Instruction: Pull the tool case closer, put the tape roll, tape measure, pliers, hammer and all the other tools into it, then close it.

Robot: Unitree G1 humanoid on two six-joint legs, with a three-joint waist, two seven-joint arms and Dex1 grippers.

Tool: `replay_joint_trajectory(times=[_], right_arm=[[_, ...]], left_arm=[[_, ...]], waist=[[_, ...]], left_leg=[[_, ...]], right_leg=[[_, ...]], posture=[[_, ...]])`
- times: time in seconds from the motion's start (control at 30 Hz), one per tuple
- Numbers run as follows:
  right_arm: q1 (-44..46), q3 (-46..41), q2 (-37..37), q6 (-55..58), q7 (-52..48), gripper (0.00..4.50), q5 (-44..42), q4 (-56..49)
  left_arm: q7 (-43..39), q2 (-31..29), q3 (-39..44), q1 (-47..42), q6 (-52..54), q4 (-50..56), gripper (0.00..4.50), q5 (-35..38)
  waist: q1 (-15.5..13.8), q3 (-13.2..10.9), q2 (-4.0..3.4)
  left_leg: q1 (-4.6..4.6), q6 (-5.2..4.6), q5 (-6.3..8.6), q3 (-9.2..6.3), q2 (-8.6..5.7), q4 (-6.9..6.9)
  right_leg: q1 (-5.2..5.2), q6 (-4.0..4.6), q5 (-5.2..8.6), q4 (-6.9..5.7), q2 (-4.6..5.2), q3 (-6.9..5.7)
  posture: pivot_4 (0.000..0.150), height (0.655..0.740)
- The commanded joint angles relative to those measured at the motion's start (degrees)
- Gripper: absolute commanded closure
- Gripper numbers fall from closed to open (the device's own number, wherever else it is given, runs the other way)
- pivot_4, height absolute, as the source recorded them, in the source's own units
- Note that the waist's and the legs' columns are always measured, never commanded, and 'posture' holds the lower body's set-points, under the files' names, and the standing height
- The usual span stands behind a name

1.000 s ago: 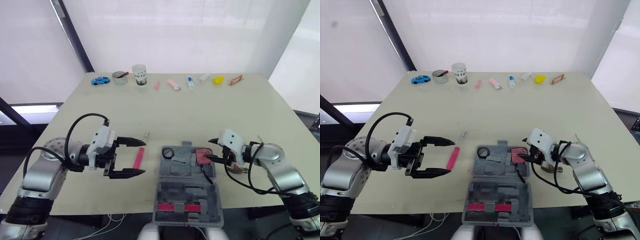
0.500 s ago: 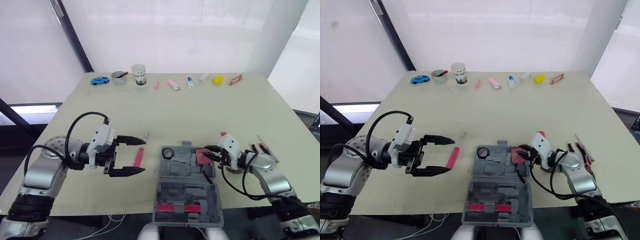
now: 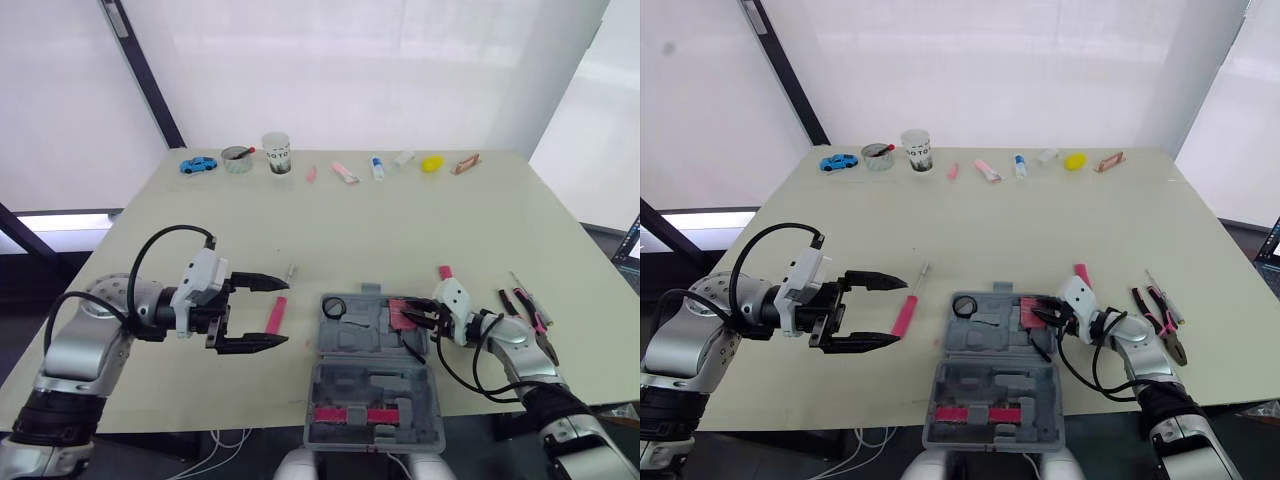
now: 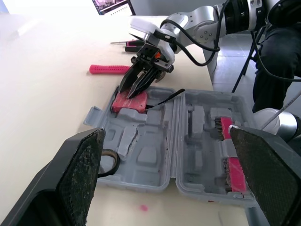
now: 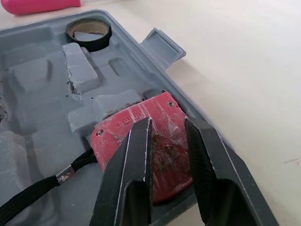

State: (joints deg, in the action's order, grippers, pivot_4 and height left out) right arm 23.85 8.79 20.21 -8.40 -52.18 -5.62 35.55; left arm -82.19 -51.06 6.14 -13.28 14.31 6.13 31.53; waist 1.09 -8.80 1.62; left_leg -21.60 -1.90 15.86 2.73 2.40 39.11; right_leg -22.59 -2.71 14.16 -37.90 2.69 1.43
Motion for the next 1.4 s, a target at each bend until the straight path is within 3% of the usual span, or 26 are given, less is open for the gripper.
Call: replay_joint_trajectory(times=[0.03, 0.17, 0.4, 0.47, 0.5, 0.63, 0.83, 1.1, 1.2, 1.37, 1.4], right_arm=[[-2.70, 4.46, 0.18, 3.89, 0.88, 3.37, 6.11, 10.06], [-2.33, 4.21, 0.23, 2.78, 1.45, 3.37, 6.05, 8.46], [-4.32, -2.39, 0.47, 1.92, 3.17, 3.37, -1.34, -8.03], [-5.84, -4.56, 0.53, 2.54, 4.27, 3.37, -3.42, -13.04], [-7.04, -5.85, 0.60, 2.25, 4.26, 3.37, -5.05, -15.77], [-13.31, -11.17, 1.35, 1.12, 4.26, 3.37, -11.11, -25.33], [-23.36, -18.79, 4.00, 4.50, 7.69, 3.37, -15.77, -35.50], [-39.02, -32.86, 4.37, 3.53, 11.20, 3.37, -21.00, -38.90], [-44.33, -37.07, 3.31, 2.07, 11.43, 2.54, -22.78, -38.63], [-50.28, -42.14, 1.23, 0.15, 11.26, 0.02, -25.46, -37.05], [-51.48, -42.99, 0.70, -0.20, 10.97, 0.02, -26.00, -36.50]], left_arm=[[0.56, -0.11, 1.39, 0.20, -0.10, 1.50, 0.00, 0.74], [1.87, 0.54, 2.04, 1.74, -0.03, 1.54, 0.00, 0.91], [5.80, 2.67, 4.78, 5.47, 0.19, -0.02, 0.00, 1.35], [7.18, 3.19, 5.31, 6.51, 0.12, -0.05, 0.00, 0.90], [8.15, 3.43, 5.54, 7.19, 0.13, 0.22, 0.00, 0.56], [11.85, 4.78, 7.09, 10.31, 0.22, 1.29, 0.00, 0.27], [16.76, 7.64, 10.93, 15.78, -1.55, 0.03, 0.00, 0.08], [22.51, 12.63, 16.74, 23.21, -6.77, -4.06, 0.00, -1.32], [23.69, 14.23, 18.71, 26.09, -9.30, -6.87, 0.00, -2.01], [25.24, 15.95, 21.59, 30.16, -13.83, -10.24, 0.00, -3.08], [25.50, 16.20, 22.10, 31.03, -14.45, -10.45, 0.00, -3.04]], waist=[[0.02, 0.28, 0.34], [-0.14, 0.57, 0.36], [-0.31, 0.53, 0.31], [-0.34, 0.35, -0.13], [-0.34, 0.33, -0.16], [-0.33, 0.19, -0.42], [-0.36, 0.14, -0.44], [-0.43, 0.10, -0.43], [-0.46, 0.17, -0.48], [-0.25, 0.14, -0.40], [-0.28, 0.15, -0.40]], left_leg=[[0.18, 0.00, 0.00, -0.02, 0.02, -0.01], [1.01, 0.04, 0.02, -0.03, 0.31, -0.01], [0.74, 0.05, 0.02, -0.02, 0.31, -0.36], [0.30, 0.05, 0.01, 0.02, 0.24, -0.50], [-0.24, 0.07, -0.02, 0.01, 0.18, -0.51], [-1.21, 0.12, -0.06, -0.05, 0.14, -0.53], [-1.26, 0.09, -0.03, -0.01, 0.06, -0.70], [-1.00, 0.09, -0.06, -0.01, -0.02, -0.63], [-0.92, 0.08, -0.05, 0.02, 0.01, -0.63], [-0.94, 0.08, -0.05, 0.03, 0.09, -0.65], [-0.89, 0.08, -0.05, 0.07, 0.10, -0.64]], right_leg=[[0.17, 0.00, 0.01, 0.00, 0.00, 0.00], [0.93, -0.18, 0.13, 0.07, 0.17, 0.00], [0.59, 0.21, 0.07, 0.10, 0.61, -0.03], [0.18, 0.23, 0.07, 0.12, 0.64, -0.09], [-0.42, 0.22, 0.06, 0.02, 0.61, -0.11], [-1.28, -0.02, -0.07, 0.00, 0.33, -0.20], [-1.25, -0.08, -0.04, 0.26, 0.35, -0.20], [-1.07, 0.14, 0.10, 0.19, 0.31, -0.16], [-1.00, 0.13, 0.12, 0.20, 0.33, -0.12], [-1.03, 0.12, 0.12, 0.26, 0.32, -0.11], [-1.01, 0.12, 0.12, 0.24, 0.33, -0.06]], posture=[[0.150, 0.7400], [0.150, 0.7400], [0.150, 0.7400], [0.150, 0.7400], [0.150, 0.7400], [0.150, 0.7400], [0.150, 0.7400], [0.150, 0.7400], [0.150, 0.7400], [0.150, 0.7400], [0.150, 0.7400]])
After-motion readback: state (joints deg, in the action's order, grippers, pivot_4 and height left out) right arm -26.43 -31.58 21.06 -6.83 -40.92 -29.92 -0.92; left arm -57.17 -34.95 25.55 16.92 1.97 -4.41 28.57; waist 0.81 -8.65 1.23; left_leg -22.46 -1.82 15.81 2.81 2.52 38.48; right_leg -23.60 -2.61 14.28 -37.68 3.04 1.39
